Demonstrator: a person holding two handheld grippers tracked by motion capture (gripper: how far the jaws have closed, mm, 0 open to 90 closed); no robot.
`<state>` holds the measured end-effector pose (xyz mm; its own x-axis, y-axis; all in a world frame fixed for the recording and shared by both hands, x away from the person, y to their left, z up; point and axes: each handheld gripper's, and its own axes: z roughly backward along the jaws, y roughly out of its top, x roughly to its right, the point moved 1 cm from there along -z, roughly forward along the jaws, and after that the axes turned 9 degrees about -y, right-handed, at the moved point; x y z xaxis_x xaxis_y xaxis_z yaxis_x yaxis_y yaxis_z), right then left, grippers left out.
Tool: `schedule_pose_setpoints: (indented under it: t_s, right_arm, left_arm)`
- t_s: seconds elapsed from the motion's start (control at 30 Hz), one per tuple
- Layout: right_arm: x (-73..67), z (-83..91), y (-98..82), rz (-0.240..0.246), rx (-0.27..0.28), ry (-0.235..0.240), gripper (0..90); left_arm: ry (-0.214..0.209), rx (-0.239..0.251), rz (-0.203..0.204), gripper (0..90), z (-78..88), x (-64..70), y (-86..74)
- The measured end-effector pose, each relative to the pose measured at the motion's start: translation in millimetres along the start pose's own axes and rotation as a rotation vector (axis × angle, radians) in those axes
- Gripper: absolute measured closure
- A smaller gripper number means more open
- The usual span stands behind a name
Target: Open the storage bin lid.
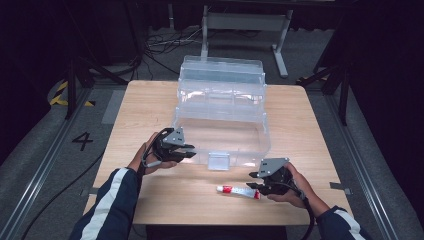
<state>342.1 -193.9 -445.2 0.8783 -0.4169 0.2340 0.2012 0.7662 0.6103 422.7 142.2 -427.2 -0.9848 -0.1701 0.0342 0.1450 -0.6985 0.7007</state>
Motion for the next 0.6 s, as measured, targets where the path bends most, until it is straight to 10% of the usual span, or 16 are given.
schedule_pose_setpoints:
  t_s: [0.6]
  right_arm:
    - [-23.4, -25.0, 21.0, 0.110, -0.119, 0.108, 58.0]
  left_arm:
    - [0.016, -0.013, -0.003, 71.9, -0.3, 1.1, 0.5]
